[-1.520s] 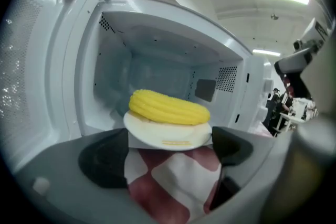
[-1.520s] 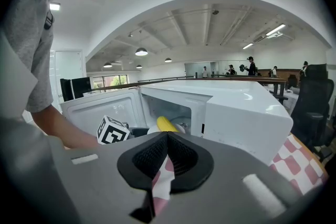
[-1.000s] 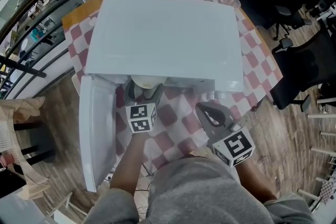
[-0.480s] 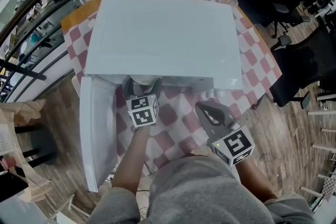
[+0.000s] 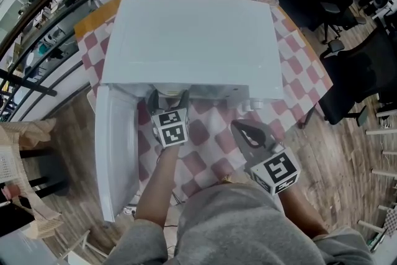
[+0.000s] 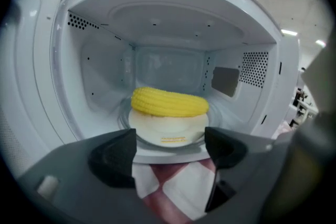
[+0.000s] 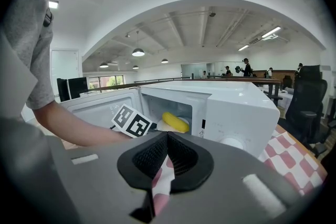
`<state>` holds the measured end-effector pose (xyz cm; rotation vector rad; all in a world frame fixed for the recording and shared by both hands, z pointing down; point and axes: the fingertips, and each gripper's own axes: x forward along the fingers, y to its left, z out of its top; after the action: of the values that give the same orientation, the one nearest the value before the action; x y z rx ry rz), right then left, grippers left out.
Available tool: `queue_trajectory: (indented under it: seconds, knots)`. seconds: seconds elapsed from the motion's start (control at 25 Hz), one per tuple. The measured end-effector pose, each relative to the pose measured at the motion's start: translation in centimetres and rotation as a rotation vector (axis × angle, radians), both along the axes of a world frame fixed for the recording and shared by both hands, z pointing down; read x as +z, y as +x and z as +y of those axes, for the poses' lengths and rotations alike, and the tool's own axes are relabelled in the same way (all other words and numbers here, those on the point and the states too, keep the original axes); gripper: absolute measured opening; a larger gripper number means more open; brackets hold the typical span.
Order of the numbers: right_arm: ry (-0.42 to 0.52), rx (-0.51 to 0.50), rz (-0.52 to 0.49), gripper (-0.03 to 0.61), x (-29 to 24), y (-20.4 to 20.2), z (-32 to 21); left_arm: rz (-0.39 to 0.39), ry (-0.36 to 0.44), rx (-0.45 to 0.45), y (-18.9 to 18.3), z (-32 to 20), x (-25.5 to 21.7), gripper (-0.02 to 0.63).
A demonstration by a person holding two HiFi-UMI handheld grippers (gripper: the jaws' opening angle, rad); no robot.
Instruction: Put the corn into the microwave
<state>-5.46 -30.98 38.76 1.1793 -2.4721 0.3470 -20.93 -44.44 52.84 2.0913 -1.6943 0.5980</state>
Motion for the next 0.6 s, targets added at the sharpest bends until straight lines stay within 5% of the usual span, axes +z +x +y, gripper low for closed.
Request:
queue_trajectory:
  seconds: [0.52,0.6]
  knots:
    - [0.0,0.042,-0.008,-0.001,0.3,2.6,2.4,-0.037,0.0,0.045,0.8,-0.2,-0.6,0.266]
    - [0.008,0.045,-0.014,-0.002,0.1,2.8,2.7,-0.069,0.014,0.037,0.6,-0.1,-1.0,0.133]
